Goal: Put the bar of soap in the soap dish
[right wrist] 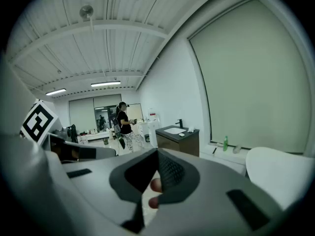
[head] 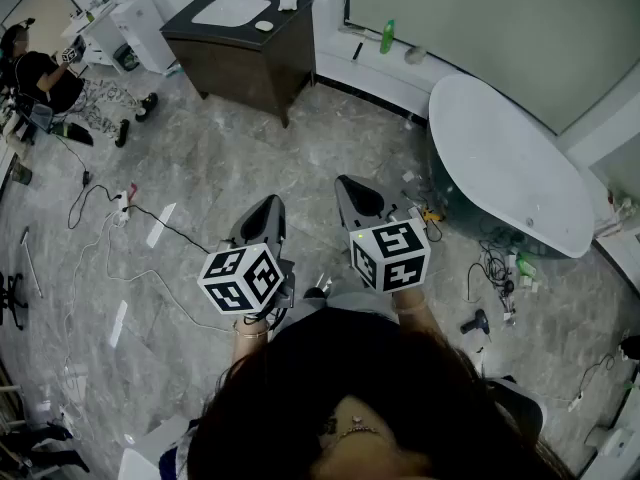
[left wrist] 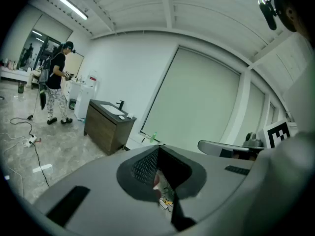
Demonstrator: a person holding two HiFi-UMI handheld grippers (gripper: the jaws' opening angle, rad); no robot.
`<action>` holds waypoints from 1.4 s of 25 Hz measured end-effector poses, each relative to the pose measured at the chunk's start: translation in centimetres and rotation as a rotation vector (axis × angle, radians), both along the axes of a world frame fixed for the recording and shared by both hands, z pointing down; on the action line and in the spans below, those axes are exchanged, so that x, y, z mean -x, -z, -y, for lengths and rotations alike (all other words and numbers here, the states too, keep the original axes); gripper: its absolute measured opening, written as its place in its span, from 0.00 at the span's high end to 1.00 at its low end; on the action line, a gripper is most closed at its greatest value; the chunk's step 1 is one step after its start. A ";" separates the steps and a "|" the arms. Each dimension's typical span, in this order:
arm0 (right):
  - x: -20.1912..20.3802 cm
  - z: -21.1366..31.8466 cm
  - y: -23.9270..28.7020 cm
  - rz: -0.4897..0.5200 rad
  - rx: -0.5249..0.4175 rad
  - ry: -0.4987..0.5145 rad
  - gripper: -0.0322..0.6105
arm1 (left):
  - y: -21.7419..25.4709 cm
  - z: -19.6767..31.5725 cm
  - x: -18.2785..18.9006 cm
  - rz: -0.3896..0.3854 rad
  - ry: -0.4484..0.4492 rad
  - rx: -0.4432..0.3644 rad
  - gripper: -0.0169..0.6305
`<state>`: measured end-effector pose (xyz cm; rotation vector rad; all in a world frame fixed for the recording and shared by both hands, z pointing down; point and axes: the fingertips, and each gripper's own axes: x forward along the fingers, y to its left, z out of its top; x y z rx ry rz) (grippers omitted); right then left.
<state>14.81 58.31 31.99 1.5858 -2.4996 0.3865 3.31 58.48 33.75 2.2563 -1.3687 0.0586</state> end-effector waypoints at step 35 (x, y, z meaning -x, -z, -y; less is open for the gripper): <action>-1.8 19.6 -3.3 0.057 -0.015 0.110 0.92 | -3.7 18.3 -1.3 0.020 0.061 0.052 0.98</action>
